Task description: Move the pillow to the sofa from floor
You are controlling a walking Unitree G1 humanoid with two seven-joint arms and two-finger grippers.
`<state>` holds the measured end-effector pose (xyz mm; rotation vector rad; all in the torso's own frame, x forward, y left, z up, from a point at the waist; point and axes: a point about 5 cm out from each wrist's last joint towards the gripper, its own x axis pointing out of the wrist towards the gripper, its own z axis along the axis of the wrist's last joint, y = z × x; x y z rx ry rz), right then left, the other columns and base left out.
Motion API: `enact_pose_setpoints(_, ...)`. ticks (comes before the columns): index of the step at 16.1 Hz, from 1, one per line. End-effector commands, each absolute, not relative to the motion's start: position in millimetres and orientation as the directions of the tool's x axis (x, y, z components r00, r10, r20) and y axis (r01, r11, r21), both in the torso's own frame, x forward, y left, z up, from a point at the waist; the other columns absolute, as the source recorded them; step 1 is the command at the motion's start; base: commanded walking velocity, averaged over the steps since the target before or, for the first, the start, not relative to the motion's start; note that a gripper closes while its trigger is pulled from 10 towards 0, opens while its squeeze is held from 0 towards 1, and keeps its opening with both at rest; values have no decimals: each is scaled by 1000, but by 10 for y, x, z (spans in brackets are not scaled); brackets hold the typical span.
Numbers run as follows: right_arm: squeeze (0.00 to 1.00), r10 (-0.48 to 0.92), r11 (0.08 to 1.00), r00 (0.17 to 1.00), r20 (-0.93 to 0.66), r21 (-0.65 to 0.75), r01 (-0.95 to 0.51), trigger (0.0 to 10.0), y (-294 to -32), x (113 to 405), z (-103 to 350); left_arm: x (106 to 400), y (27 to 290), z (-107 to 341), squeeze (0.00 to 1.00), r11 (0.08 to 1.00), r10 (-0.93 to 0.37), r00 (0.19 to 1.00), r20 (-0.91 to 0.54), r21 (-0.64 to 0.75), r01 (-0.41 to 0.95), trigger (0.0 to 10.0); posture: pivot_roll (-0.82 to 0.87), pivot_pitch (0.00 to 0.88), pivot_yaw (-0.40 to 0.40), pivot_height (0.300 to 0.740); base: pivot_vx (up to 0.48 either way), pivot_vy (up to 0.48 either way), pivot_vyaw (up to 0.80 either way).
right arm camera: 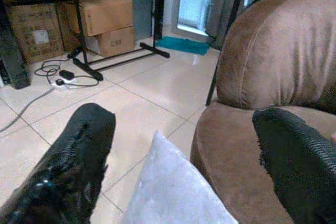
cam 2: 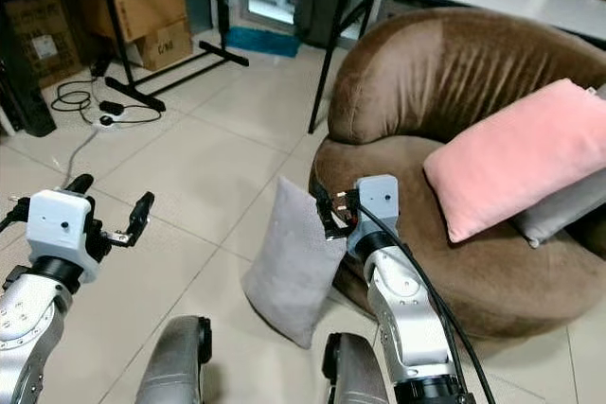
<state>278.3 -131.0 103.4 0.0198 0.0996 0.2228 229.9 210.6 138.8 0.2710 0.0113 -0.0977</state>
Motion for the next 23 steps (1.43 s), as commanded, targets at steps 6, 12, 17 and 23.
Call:
enact_pose_setpoints(6, 1000, 184, 983, 974, -135, 14, -183, 10000, -1382, 2831, 1018, 2339, 2099, 1384, 0, 959, -106, 994, -18, 261, 107, 10000, 2, 0, -69, 600, 291, 0, -394)
enact_pose_setpoints(12, 1000, 209, 978, 970, -122, 41, -205, 10000, -1366, 2842, 1045, 2351, 2087, 1374, 0, 956, -117, 993, -18, 269, 118, 10000, 4, 0, -74, 600, 294, 0, 0)
enact_pose_setpoints(17, 1000, 258, 966, 958, -128, 10, -259, 10000, -1317, 2866, 1044, 2337, 2080, 1363, 0, 955, -116, 993, -14, 272, 115, 10000, 13, 0, -87, 600, 293, 0, 640)
enact_pose_setpoints(23, 1000, 264, 964, 955, -135, 13, -265, 10000, -1314, 2874, 1023, 2333, 2071, 1355, 0, 954, -117, 993, -10, 275, 116, 10000, 18, 0, -96, 600, 295, 0, 99)
